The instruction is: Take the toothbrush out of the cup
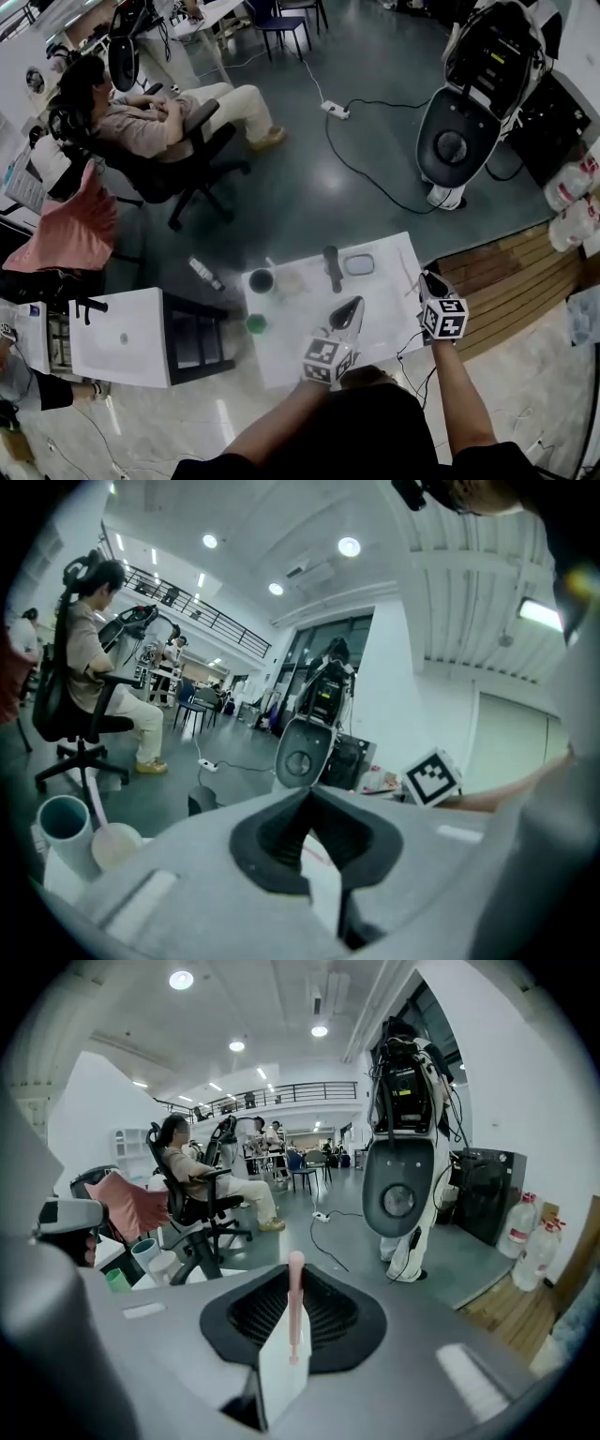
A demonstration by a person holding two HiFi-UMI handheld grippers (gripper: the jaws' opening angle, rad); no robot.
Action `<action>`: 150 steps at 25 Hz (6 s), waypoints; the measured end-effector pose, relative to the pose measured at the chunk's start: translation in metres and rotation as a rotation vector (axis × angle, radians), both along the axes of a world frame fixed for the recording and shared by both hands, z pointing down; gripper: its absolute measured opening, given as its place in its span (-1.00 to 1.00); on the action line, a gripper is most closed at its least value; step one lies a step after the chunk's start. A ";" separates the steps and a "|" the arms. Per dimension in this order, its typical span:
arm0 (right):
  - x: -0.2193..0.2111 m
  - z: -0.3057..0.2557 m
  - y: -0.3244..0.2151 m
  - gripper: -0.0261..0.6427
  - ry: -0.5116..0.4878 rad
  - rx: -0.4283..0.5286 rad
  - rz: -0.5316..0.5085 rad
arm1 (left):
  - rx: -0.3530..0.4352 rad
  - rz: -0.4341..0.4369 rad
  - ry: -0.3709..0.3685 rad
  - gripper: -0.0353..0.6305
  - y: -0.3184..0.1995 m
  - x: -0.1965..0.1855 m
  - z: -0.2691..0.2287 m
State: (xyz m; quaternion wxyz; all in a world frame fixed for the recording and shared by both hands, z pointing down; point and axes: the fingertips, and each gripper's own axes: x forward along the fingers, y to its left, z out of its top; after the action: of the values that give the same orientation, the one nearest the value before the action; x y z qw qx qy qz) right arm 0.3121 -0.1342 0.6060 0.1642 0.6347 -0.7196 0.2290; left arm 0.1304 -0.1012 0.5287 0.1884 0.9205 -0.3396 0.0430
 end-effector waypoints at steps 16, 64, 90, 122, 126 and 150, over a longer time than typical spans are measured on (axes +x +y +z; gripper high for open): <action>0.041 0.057 -0.029 -0.77 0.028 -0.179 -0.078 | -0.033 -0.061 -0.012 -0.89 -0.030 0.053 0.025; 0.015 0.190 -0.110 -0.77 -0.080 -0.414 -0.207 | -0.115 -0.198 -0.073 -0.89 -0.037 0.058 0.065; 0.010 0.187 -0.109 -0.71 -0.059 -0.370 -0.228 | -0.095 -0.205 -0.081 -0.89 -0.031 0.059 0.062; -0.163 -0.054 -0.021 -0.91 -0.125 0.008 -0.291 | 0.050 -0.242 0.077 -0.89 0.013 -0.102 -0.033; -0.218 -0.080 -0.005 -0.91 -0.128 0.018 -0.333 | 0.055 -0.284 0.071 -0.89 0.023 -0.152 -0.054; -0.418 0.000 -0.065 -0.77 -0.005 -0.056 -0.511 | 0.042 -0.494 0.053 -0.89 0.020 -0.352 -0.033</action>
State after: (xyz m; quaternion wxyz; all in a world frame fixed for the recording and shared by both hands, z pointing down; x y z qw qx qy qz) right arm -0.1054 -0.1988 0.6057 0.2324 0.4268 -0.8504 0.2016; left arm -0.2213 -0.0816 0.4959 0.1827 0.8140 -0.5502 -0.0355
